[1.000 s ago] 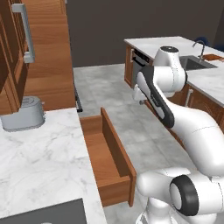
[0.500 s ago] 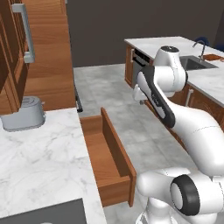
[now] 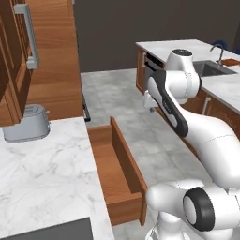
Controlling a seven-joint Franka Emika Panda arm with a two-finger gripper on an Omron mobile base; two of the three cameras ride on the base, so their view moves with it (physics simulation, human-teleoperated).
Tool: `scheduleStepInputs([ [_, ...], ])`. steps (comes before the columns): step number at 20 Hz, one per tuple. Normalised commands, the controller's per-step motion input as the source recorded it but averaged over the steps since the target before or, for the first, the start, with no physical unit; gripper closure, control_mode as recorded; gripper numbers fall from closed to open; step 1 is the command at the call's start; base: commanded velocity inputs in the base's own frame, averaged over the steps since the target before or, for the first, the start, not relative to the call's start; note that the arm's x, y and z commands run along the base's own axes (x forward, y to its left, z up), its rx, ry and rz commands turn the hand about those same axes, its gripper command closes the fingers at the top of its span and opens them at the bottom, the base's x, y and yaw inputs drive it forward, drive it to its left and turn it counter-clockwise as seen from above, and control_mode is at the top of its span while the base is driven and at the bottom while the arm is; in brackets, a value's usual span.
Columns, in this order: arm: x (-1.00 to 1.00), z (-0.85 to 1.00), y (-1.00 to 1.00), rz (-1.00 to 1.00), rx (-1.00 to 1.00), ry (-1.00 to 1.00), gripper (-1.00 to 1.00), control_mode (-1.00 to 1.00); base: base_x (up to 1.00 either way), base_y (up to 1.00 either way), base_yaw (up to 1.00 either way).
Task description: Pick up the knife from the drawer and place it on the cutting board. Then place the meat from the plate to the cutting board.
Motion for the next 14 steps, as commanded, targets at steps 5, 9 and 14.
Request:
scheduleStepInputs([
  [5,0.00,0.00,0.00,0.00,0.00,0.00,-1.00,1.00,0.27,0.00,0.08],
  [9,0.05,-0.01,0.00,0.02,0.00,0.00,-1.00,-1.00,0.18,0.00,0.05],
  [14,0.08,-0.31,0.18,0.08,0.00,0.00,-1.00,-1.00,0.00,0.00,0.00],
])
